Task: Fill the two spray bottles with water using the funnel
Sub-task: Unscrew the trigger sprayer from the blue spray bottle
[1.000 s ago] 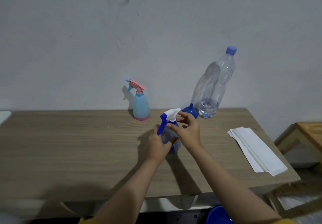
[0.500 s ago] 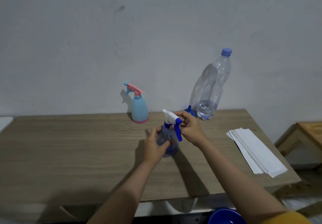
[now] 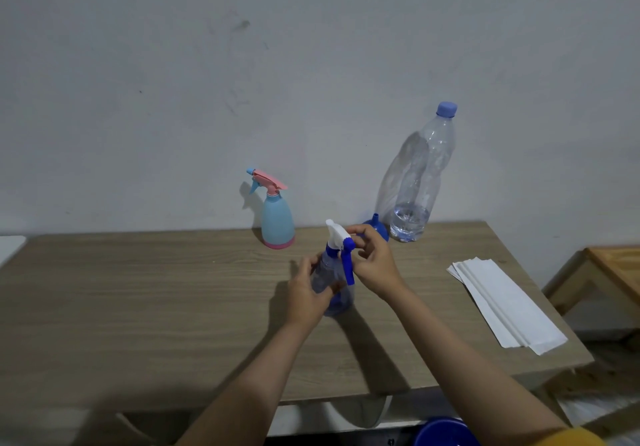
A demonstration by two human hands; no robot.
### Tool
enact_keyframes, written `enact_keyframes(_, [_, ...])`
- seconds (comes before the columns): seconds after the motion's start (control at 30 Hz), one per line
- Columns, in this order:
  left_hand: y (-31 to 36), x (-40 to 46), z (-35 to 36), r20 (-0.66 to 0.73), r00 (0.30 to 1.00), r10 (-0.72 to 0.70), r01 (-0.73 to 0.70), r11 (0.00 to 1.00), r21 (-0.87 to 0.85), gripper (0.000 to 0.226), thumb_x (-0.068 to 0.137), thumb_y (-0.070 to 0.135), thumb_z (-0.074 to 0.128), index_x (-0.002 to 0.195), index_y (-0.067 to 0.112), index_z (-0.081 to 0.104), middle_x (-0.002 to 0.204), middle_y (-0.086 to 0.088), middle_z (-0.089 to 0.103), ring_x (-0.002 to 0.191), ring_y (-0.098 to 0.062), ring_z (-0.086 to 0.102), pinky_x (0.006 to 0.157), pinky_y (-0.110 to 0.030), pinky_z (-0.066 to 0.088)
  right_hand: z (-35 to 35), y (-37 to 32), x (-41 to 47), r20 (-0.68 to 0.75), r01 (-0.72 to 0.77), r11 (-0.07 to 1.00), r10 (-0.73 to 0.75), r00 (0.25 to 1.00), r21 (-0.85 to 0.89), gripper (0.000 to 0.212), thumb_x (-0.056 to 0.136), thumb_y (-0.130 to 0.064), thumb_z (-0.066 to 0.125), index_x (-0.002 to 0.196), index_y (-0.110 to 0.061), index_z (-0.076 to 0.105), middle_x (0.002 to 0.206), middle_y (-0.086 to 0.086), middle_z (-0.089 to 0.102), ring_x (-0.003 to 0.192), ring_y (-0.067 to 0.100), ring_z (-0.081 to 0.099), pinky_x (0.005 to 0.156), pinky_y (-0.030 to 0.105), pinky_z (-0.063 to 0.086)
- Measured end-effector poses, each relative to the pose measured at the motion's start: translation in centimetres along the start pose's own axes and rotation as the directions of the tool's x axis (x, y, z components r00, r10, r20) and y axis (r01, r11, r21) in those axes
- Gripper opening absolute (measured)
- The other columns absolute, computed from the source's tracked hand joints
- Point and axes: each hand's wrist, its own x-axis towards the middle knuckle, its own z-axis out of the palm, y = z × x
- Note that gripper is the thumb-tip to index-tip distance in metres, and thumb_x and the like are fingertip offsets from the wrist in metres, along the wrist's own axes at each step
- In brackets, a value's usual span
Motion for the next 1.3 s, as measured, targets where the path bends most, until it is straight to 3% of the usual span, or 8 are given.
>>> enact_keyframes(0.27, [-0.3,0.1,0.0,-0.019,1.000,0.013,-0.013,1.000,0.020,0.047,0.079,0.015,0.074,0.121,0.016,0.053,0.120,0.004,0.062,0.110,-0.012,0.058,0.062,0.002,0.042,1.5,-0.8,-0.3,-0.127,0.026,0.999,-0.023,0.992,0.020,0.052,0.067,0.005,0.078,0.107,-0.017,0.054,0.088,0.000,0.065,0.082,0.004,0.060,0.070,0.005,0.041])
enact_keyframes(0.5, [-0.2,-0.1,0.0,-0.001,1.000,0.031,-0.031,0.999,-0.017,0.049,0.079,0.021,0.074,0.122,0.017,0.052,0.111,0.012,0.057,0.102,-0.005,0.053,0.059,0.003,0.041,0.9,-1.8,-0.5,-0.011,0.100,0.993,-0.101,0.995,-0.060,0.059,0.076,0.006,0.064,0.118,-0.034,0.051,0.096,-0.003,0.070,0.095,0.005,0.063,0.086,0.026,0.043])
enact_keyframes(0.63, [-0.7,0.1,0.3,0.000,1.000,0.031,-0.031,0.998,-0.062,0.045,0.075,0.020,0.077,0.112,0.018,0.053,0.105,0.012,0.057,0.100,-0.008,0.058,0.066,-0.002,0.044,0.2,-4.3,0.5,-0.113,0.156,0.988,-0.154,0.982,0.004,0.054,0.080,0.003,0.065,0.116,-0.036,0.052,0.093,0.001,0.070,0.089,0.006,0.064,0.076,0.017,0.044])
enact_keyframes(0.77, [-2.0,0.6,0.8,-0.012,0.999,0.032,-0.033,0.995,-0.093,0.044,0.070,0.020,0.081,0.103,0.023,0.052,0.103,0.006,0.064,0.100,-0.011,0.061,0.082,-0.024,0.052,-1.8,-8.0,1.9,-0.257,0.271,0.960,-0.245,0.935,0.073,0.050,0.077,-0.005,0.076,0.115,-0.030,0.054,0.076,-0.011,0.064,0.076,0.006,0.062,0.079,0.033,0.052])
enact_keyframes(0.93, [-2.2,0.8,1.0,-0.040,0.998,0.044,-0.048,0.992,-0.114,0.051,0.064,0.015,0.085,0.102,0.026,0.053,0.097,0.015,0.064,0.092,0.009,0.059,0.078,-0.009,0.045,-5.5,-11.9,3.6,-0.406,0.337,0.940,-0.284,0.869,0.062,0.048,0.075,-0.017,0.080,0.114,-0.028,0.053,0.078,0.012,0.062,0.074,0.018,0.059,0.075,0.033,0.053])
enact_keyframes(1.1, [-2.1,0.8,1.1,-0.044,0.998,0.040,-0.045,0.993,-0.110,0.051,0.065,0.017,0.085,0.103,0.027,0.052,0.096,0.019,0.061,0.090,0.006,0.059,0.075,-0.001,0.041,-8.5,-11.1,4.5,-0.345,0.164,0.962,-0.234,0.909,-0.220,0.046,0.076,-0.021,0.077,0.113,-0.026,0.051,0.076,-0.003,0.065,0.070,0.011,0.063,0.066,0.021,0.052])
enact_keyframes(1.23, [-1.6,0.6,0.7,-0.037,0.998,0.047,-0.050,0.996,-0.073,0.047,0.068,0.018,0.083,0.104,0.020,0.054,0.092,0.020,0.059,0.084,0.009,0.056,0.067,0.001,0.040,-8.1,-4.6,4.3,-0.205,-0.140,0.885,0.052,0.977,-0.445,0.043,0.074,-0.016,0.074,0.111,-0.015,0.051,0.081,0.004,0.065,0.066,0.014,0.059,0.052,0.021,0.041])
enact_keyframes(1.3, [-1.6,0.6,0.7,-0.040,0.998,0.049,-0.052,0.996,-0.069,0.047,0.068,0.018,0.083,0.104,0.017,0.055,0.091,0.021,0.059,0.083,0.009,0.056,0.066,0.001,0.040,-7.5,-0.9,3.8,-0.149,-0.203,0.807,0.143,0.978,-0.555,0.044,0.072,-0.014,0.072,0.110,-0.011,0.050,0.096,0.010,0.062,0.078,0.023,0.057,0.058,0.026,0.037])
